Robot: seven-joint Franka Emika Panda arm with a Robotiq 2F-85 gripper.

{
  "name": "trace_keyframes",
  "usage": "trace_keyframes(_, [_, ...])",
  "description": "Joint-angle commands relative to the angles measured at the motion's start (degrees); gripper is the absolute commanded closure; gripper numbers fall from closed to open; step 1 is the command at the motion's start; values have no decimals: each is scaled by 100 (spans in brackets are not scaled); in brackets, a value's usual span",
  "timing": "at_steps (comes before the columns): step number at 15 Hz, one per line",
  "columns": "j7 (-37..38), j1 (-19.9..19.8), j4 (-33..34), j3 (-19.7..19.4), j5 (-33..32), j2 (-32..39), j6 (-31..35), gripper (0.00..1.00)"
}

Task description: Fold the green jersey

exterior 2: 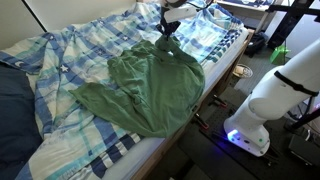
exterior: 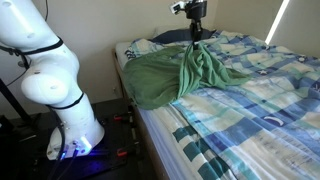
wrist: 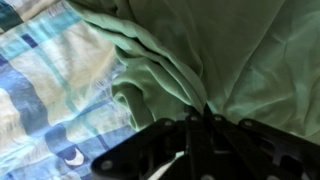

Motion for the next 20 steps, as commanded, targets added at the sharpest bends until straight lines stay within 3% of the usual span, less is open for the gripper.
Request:
trace_keyframes(1, [-143,84,-503,181,-112,-553,-357,99])
trace_keyframes(2, [-23,27,-209,161,-52,-247,-229,96])
trace_keyframes(11, [-51,89,-431,278,-95,-486,-360,99])
trace_keyframes(20, [2,576,-604,1059,-356,-498,-771,99])
